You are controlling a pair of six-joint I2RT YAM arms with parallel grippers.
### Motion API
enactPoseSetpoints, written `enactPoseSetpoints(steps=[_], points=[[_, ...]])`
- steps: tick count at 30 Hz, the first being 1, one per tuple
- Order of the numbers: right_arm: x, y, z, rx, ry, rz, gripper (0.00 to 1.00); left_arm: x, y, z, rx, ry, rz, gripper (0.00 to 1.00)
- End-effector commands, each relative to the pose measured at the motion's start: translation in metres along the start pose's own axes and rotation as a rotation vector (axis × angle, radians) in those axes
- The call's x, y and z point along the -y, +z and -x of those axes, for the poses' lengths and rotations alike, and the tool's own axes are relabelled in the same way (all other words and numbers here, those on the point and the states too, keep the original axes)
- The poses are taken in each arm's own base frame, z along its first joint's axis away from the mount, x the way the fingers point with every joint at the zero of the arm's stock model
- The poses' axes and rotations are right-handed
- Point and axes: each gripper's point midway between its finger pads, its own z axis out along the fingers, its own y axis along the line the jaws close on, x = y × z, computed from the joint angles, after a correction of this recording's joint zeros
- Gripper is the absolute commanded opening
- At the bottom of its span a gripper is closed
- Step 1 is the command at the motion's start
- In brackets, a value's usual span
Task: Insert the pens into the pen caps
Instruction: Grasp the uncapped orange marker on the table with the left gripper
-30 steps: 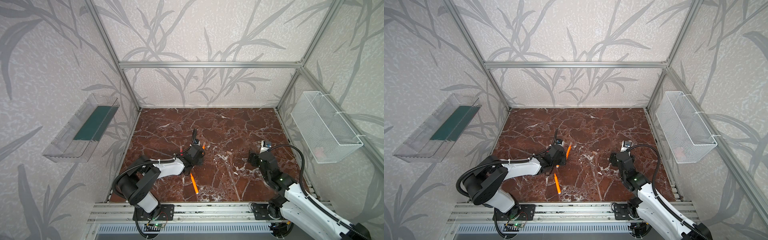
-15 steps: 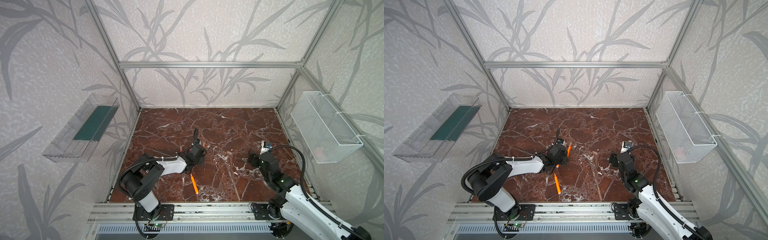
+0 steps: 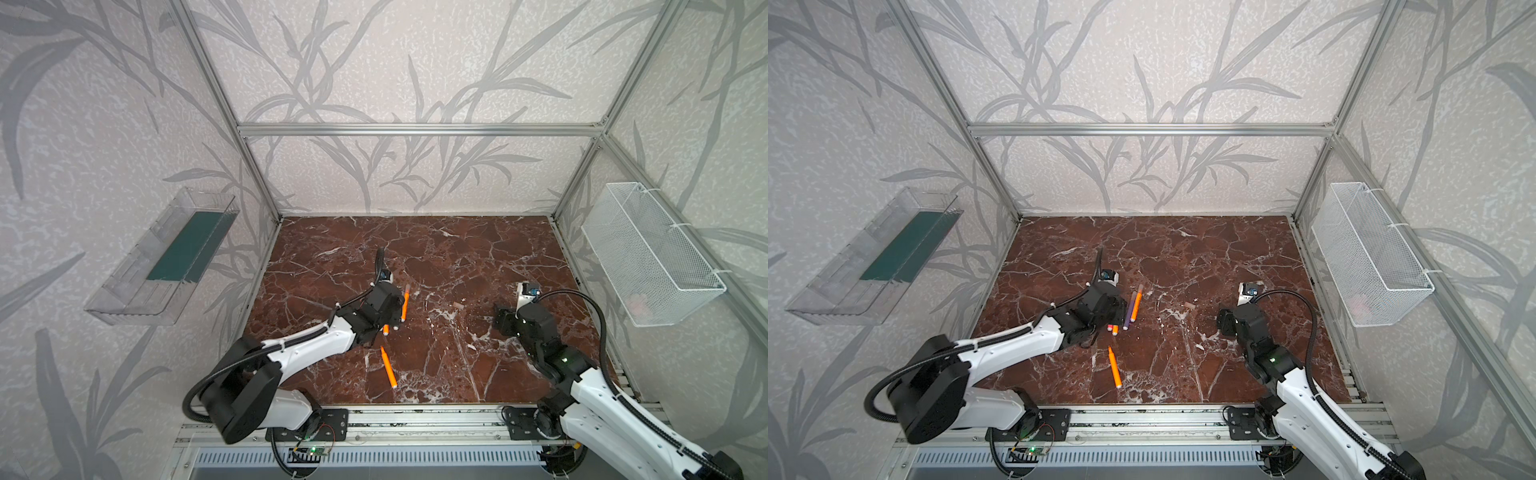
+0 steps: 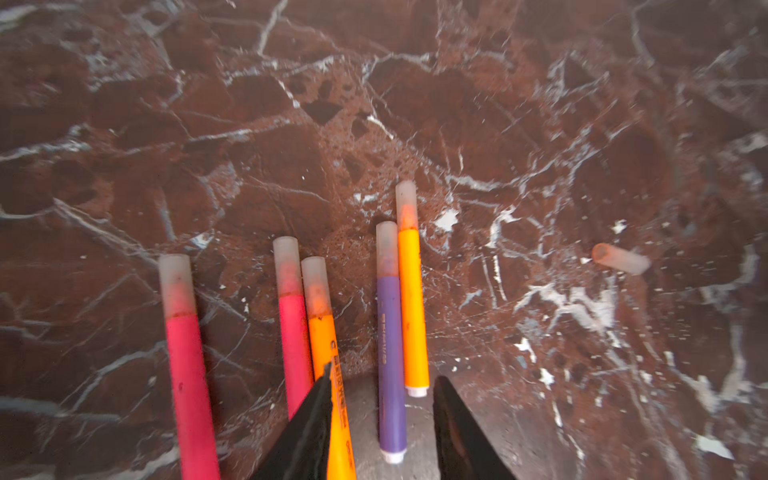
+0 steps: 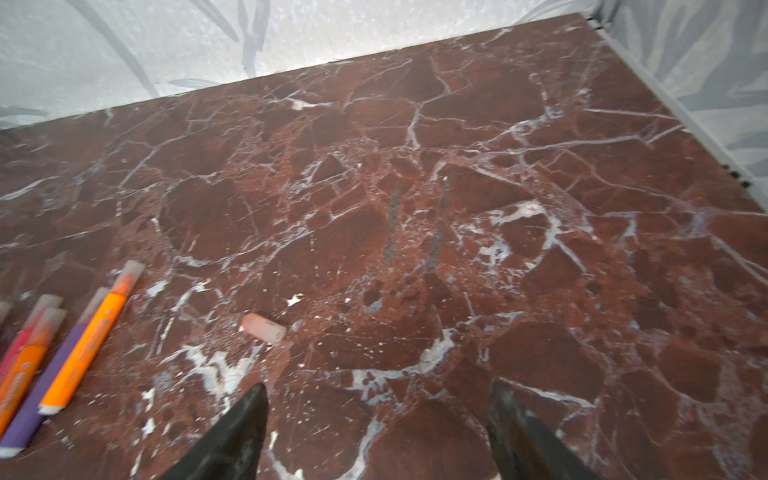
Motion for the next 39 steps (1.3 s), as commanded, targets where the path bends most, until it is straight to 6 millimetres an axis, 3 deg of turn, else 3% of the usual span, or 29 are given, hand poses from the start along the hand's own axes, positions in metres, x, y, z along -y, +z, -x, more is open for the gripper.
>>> enactPoseSetpoints(steps=[1, 5, 8, 12, 18, 25, 33, 39], points=[[-0.050, -0.012, -0.007, -0.075, -0.023, 0.206, 0.80, -0.022, -0.028, -0.014, -0.002, -0.074, 0.033, 0.44], [-0.079, -0.025, -0.006, -0.068, -0.133, 0.231, 0.80, -0.043, -0.062, -0.028, 0.022, -0.165, 0.031, 0.45], [-0.085, -0.026, 0.003, -0.029, -0.152, 0.245, 0.81, -0.063, -0.082, -0.051, -0.002, -0.274, 0.055, 0.44], [-0.076, -0.026, 0.017, 0.063, -0.160, 0.201, 0.85, -0.074, -0.093, -0.094, -0.111, -0.394, 0.042, 0.43], [-0.056, -0.028, 0.033, 0.144, -0.192, 0.109, 0.87, -0.075, -0.082, -0.151, -0.274, -0.432, 0.076, 0.43], [-0.012, -0.009, 0.020, 0.120, -0.173, -0.067, 0.89, -0.038, -0.070, -0.152, -0.251, -0.383, 0.011, 0.47], [-0.009, -0.005, 0.013, 0.121, -0.154, -0.055, 0.89, -0.015, -0.053, -0.163, -0.296, -0.364, 0.044, 0.46], [-0.010, -0.003, 0.011, 0.113, -0.159, -0.052, 0.89, -0.007, -0.050, -0.160, -0.272, -0.355, 0.048, 0.46]])
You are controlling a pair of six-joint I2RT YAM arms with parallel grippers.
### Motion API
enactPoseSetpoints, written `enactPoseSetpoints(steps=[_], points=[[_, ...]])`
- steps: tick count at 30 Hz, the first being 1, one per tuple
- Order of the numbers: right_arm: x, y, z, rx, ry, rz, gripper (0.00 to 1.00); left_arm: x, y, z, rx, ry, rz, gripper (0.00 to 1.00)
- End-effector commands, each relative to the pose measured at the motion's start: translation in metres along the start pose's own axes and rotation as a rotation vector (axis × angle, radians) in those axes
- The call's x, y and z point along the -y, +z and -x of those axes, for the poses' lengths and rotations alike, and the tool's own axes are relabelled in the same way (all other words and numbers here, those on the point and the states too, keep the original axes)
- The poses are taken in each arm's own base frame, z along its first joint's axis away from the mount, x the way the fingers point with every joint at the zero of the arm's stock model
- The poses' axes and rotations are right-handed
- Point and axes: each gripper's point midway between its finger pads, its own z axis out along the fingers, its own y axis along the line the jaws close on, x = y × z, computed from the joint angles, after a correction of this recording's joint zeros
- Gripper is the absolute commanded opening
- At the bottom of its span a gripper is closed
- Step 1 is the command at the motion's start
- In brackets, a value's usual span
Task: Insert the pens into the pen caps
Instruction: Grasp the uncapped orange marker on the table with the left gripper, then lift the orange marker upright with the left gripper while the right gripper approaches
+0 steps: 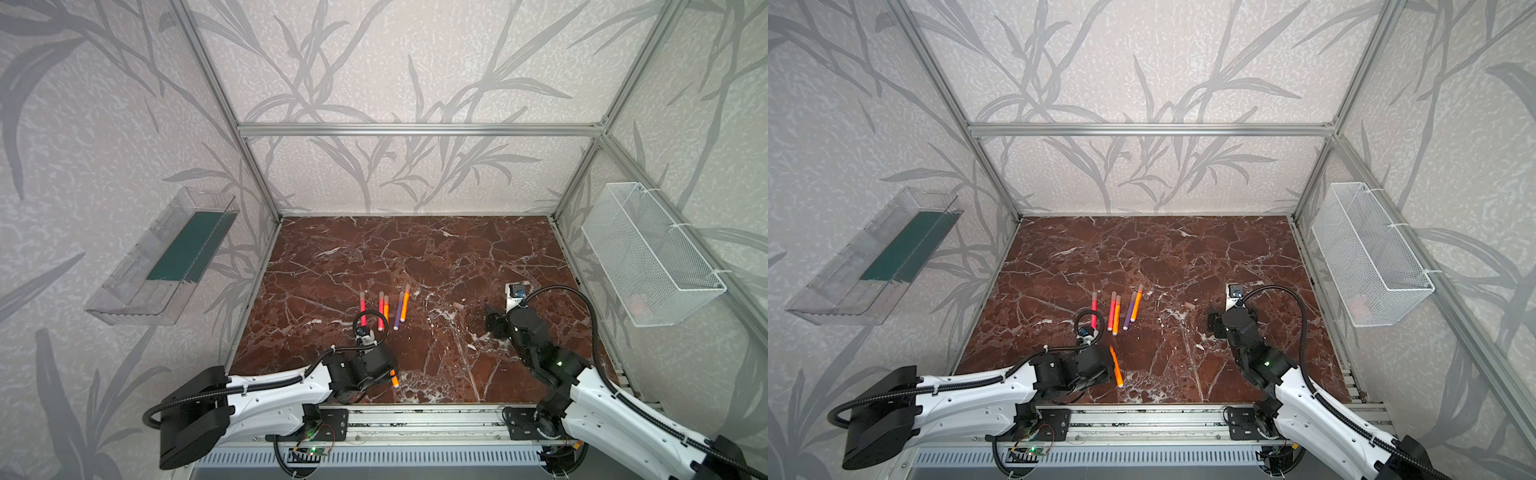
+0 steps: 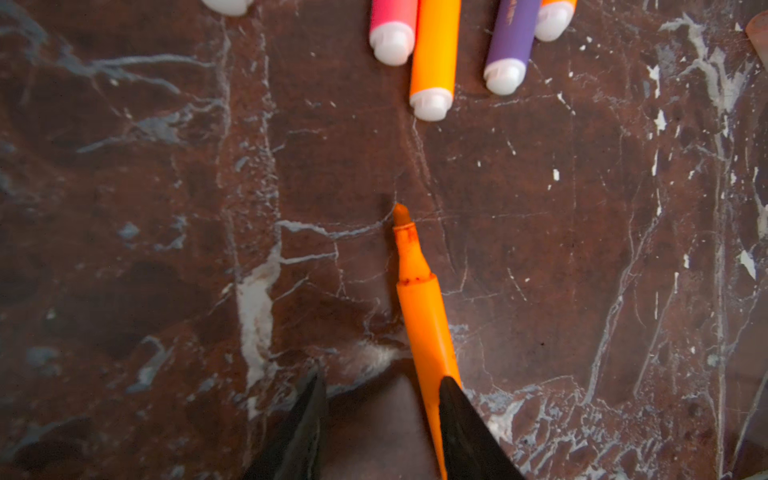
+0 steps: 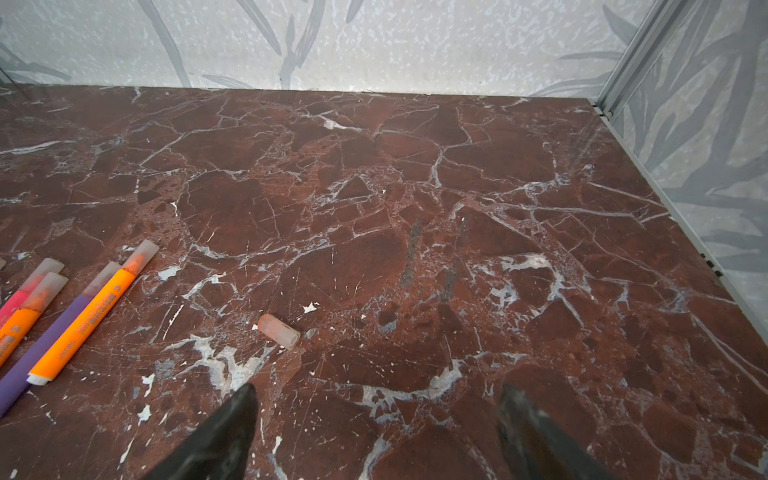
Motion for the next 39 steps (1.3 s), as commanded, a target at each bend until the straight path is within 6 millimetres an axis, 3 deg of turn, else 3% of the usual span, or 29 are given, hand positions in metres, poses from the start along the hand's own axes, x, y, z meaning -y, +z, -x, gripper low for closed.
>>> enactPoseSetpoints(steps=[1, 13, 16, 24, 32, 39], points=[[0.001, 0.001, 0.003, 0.016, 0.012, -0.004, 0.89, 0.010, -0.004, 0.010, 0.058, -0.041, -0.022, 0.46], [0.001, 0.000, 0.002, 0.016, 0.014, 0.001, 0.89, 0.022, 0.004, -0.003, 0.013, -0.022, -0.009, 0.47], [0.000, 0.000, 0.002, 0.016, 0.014, 0.004, 0.89, 0.015, 0.008, -0.006, 0.007, -0.010, 0.060, 0.46], [0.002, -0.001, 0.003, 0.019, 0.018, -0.001, 0.89, 0.009, 0.020, -0.016, -0.027, 0.012, 0.140, 0.28], [0.003, -0.002, 0.003, 0.022, 0.021, -0.004, 0.89, 0.011, 0.021, -0.015, -0.019, 0.026, 0.142, 0.15], [-0.007, -0.009, 0.002, -0.006, 0.082, 0.065, 0.88, 0.022, 0.018, -0.005, 0.023, 0.048, 0.110, 0.10]])
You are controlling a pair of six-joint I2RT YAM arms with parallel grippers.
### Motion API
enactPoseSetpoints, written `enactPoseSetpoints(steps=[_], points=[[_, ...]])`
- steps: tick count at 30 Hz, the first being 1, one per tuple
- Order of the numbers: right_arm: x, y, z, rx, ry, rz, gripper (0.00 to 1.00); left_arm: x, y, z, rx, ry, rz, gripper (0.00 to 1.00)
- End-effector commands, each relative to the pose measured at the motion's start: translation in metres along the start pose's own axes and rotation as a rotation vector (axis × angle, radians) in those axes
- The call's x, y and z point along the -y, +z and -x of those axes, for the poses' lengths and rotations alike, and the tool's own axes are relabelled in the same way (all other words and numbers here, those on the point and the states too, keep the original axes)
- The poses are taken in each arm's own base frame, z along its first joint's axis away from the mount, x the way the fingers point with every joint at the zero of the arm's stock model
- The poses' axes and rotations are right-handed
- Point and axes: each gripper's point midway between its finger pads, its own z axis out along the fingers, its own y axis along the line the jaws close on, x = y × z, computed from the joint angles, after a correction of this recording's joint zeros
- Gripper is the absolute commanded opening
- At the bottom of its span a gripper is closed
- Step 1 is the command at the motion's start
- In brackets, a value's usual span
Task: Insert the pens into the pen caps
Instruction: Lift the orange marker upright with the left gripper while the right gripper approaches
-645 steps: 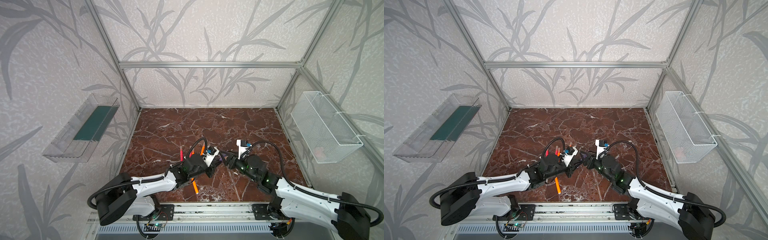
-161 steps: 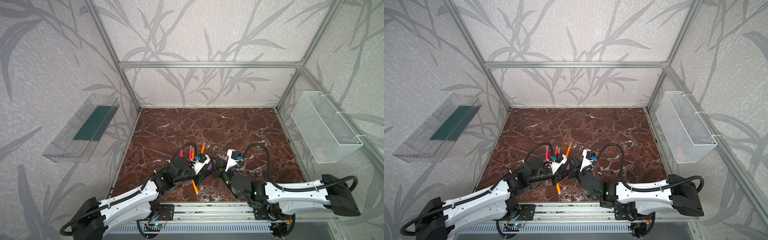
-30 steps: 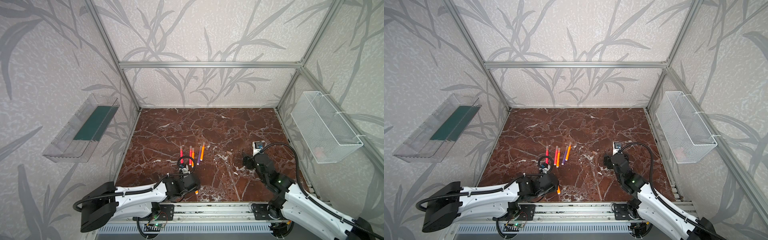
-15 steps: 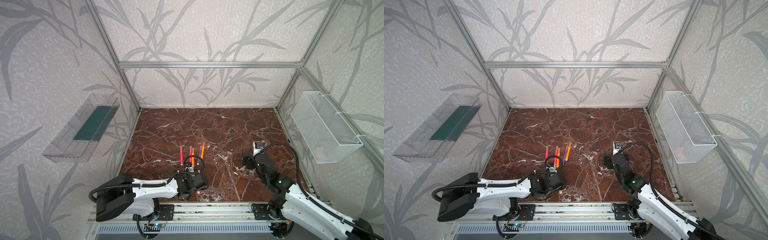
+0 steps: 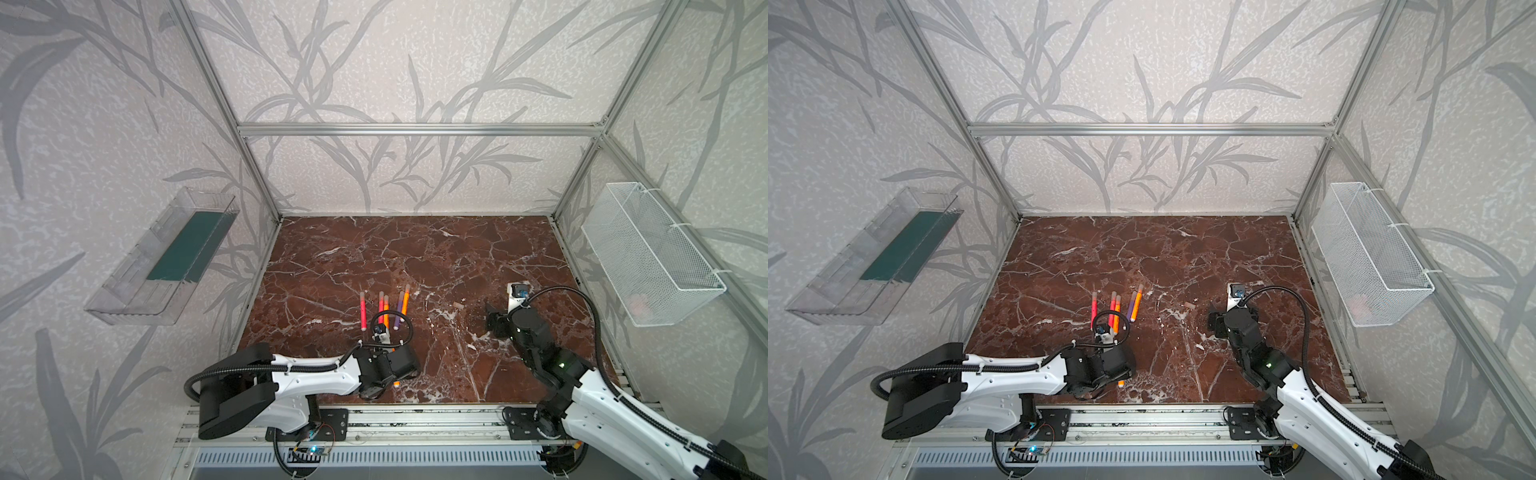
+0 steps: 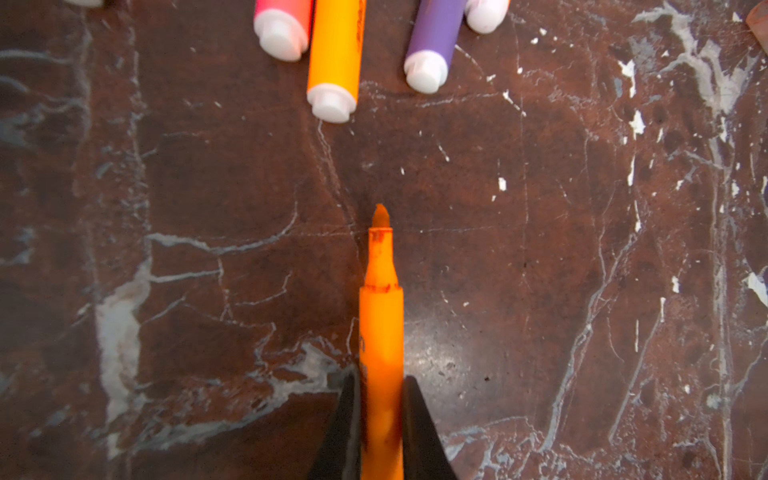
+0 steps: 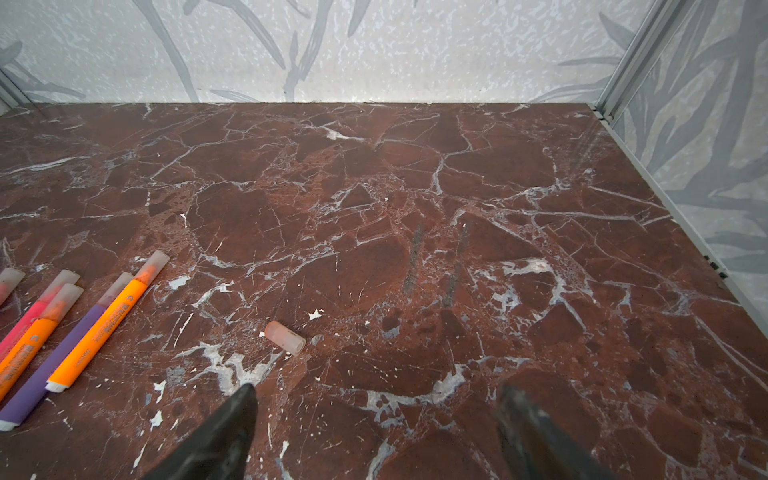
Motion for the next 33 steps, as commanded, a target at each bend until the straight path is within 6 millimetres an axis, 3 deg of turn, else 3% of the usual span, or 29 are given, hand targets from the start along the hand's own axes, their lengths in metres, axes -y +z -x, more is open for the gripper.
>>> enactPoseSetpoints(steps=[1, 4, 8, 12, 14, 19, 23, 33], points=[[-0.015, -0.005, -0.003, -0.029, 0.072, 0.103, 0.88, -0.008, -0.001, 0.004, 0.016, 0.044, 0.041, 0.09], [-0.054, -0.013, -0.004, -0.052, 0.181, 0.333, 0.86, 0.016, -0.015, 0.025, 0.060, 0.101, -0.026, 0.09], [-0.093, -0.031, 0.004, -0.078, 0.315, 0.561, 0.84, 0.064, -0.053, 0.063, 0.182, 0.228, -0.157, 0.06], [-0.120, -0.048, 0.014, -0.051, 0.465, 0.738, 0.84, 0.117, -0.076, 0.075, 0.257, 0.374, -0.354, 0.04], [-0.127, -0.053, 0.018, -0.047, 0.502, 0.777, 0.84, 0.131, -0.079, 0.078, 0.286, 0.426, -0.398, 0.04], [-0.133, -0.057, 0.023, -0.025, 0.551, 0.801, 0.82, 0.154, -0.080, 0.074, 0.311, 0.512, -0.493, 0.02], [-0.132, -0.051, 0.018, -0.033, 0.591, 0.781, 0.74, 0.166, -0.080, 0.064, 0.294, 0.553, -0.564, 0.02], [-0.145, -0.046, 0.008, -0.068, 0.594, 0.772, 0.65, 0.175, -0.082, 0.057, 0.285, 0.574, -0.629, 0.01]])
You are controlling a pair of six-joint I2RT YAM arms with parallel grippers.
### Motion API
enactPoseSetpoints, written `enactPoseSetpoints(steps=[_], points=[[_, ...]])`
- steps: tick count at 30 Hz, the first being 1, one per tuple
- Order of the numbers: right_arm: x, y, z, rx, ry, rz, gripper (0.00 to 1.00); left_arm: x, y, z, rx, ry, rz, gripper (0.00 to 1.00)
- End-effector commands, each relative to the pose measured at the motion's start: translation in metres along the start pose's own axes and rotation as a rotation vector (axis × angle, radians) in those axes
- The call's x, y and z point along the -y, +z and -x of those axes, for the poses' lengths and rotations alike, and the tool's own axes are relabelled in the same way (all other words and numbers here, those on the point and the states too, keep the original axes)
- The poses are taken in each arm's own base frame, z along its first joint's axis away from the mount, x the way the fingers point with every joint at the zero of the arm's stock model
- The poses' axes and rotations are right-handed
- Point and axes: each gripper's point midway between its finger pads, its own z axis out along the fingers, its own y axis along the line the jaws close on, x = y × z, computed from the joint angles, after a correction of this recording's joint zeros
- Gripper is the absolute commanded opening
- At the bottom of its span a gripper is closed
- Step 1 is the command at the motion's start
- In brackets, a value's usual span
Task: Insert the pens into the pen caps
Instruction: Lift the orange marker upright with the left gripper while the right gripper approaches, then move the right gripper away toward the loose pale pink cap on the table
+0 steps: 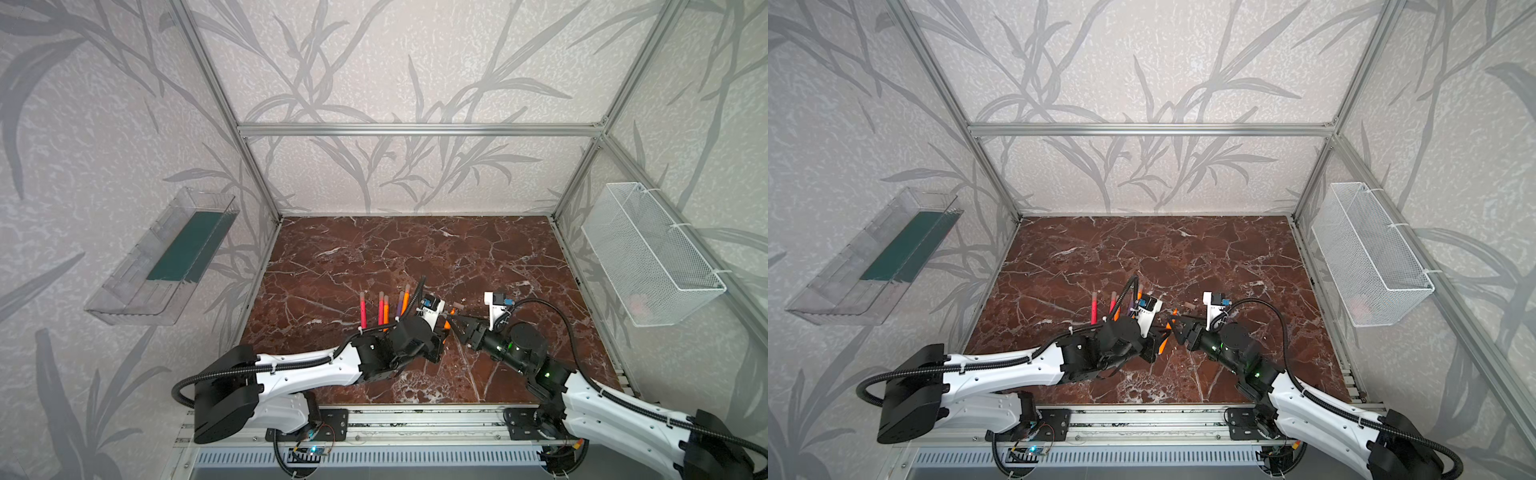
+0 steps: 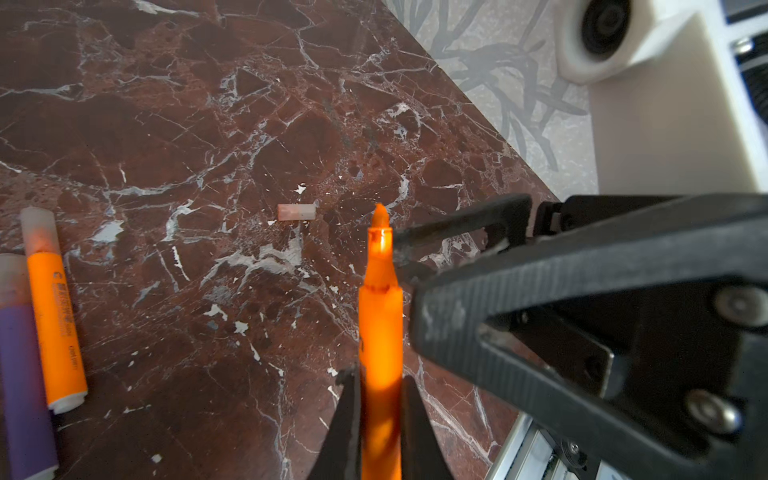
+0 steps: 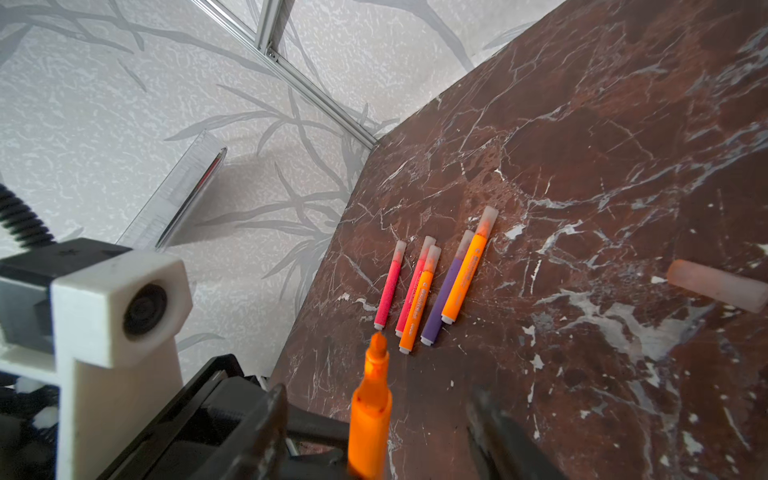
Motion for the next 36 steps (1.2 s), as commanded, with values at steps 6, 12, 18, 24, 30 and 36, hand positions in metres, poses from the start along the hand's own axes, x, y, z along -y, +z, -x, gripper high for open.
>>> enactPoseSetpoints(steps=[6, 12, 18, 24, 30, 36], points=[[-0.009, 0.007, 0.006, 0.029, 0.006, 0.017, 0.46, 0.006, 0.005, -0.003, 0.002, 0.019, -0.045, 0.02], [-0.006, 0.009, 0.006, 0.029, -0.008, -0.012, 0.27, 0.007, 0.004, -0.006, 0.002, 0.018, -0.065, 0.04], [-0.008, 0.009, 0.006, 0.030, -0.021, -0.014, 0.13, 0.005, 0.006, -0.012, -0.003, 0.023, -0.061, 0.21], [-0.020, 0.009, 0.005, 0.024, -0.034, 0.014, 0.08, 0.003, 0.010, -0.012, 0.006, 0.028, -0.054, 0.30], [-0.027, 0.008, 0.004, 0.031, -0.050, 0.021, 0.07, 0.003, 0.012, -0.013, 0.013, 0.031, -0.059, 0.32], [-0.031, 0.008, 0.004, 0.037, -0.058, 0.026, 0.07, -0.002, 0.014, -0.018, 0.012, 0.026, -0.044, 0.31]])
